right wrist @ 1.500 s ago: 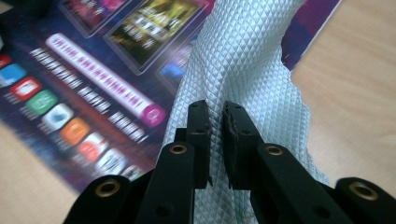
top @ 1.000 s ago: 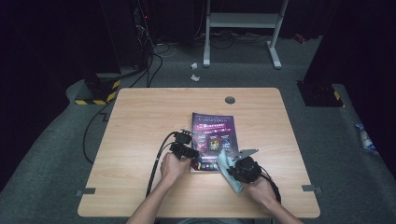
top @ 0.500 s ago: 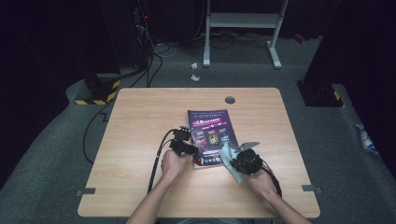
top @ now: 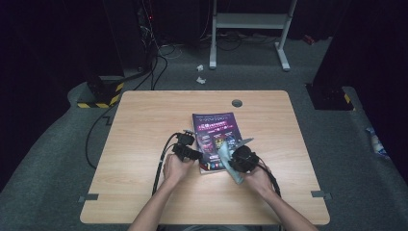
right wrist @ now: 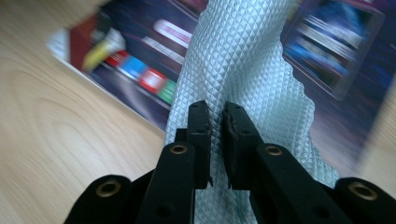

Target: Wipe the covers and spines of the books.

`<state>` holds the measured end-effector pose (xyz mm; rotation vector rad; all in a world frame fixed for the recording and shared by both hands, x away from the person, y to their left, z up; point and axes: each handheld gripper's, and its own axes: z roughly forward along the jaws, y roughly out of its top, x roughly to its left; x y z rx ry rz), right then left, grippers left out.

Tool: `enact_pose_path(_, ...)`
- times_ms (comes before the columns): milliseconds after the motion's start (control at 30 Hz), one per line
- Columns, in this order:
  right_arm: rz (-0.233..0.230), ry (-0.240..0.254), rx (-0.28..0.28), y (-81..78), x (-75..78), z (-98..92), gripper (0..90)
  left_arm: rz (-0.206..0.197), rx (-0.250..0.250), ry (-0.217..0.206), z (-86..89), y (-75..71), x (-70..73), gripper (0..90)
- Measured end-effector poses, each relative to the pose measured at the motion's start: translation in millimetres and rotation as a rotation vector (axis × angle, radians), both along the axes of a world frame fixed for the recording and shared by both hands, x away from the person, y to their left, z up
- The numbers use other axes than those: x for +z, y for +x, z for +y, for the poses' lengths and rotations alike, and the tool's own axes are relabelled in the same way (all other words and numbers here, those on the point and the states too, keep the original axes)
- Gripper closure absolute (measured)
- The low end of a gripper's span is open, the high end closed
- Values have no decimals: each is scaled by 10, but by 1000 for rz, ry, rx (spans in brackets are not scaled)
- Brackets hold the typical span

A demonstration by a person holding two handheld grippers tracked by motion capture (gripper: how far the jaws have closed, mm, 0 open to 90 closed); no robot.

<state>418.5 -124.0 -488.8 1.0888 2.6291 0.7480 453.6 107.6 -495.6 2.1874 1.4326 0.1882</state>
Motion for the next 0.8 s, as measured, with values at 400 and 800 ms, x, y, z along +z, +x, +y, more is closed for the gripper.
enact_pose_path(400, 35, 51, 152, -71, -22, 708, 820, 5, 6, -15, 11, 3, -1, 467)
enact_pose_path(800, 30, 39, 34, -62, -13, 12, 821, 2, -13, -3, 11, -5, 0, 466)
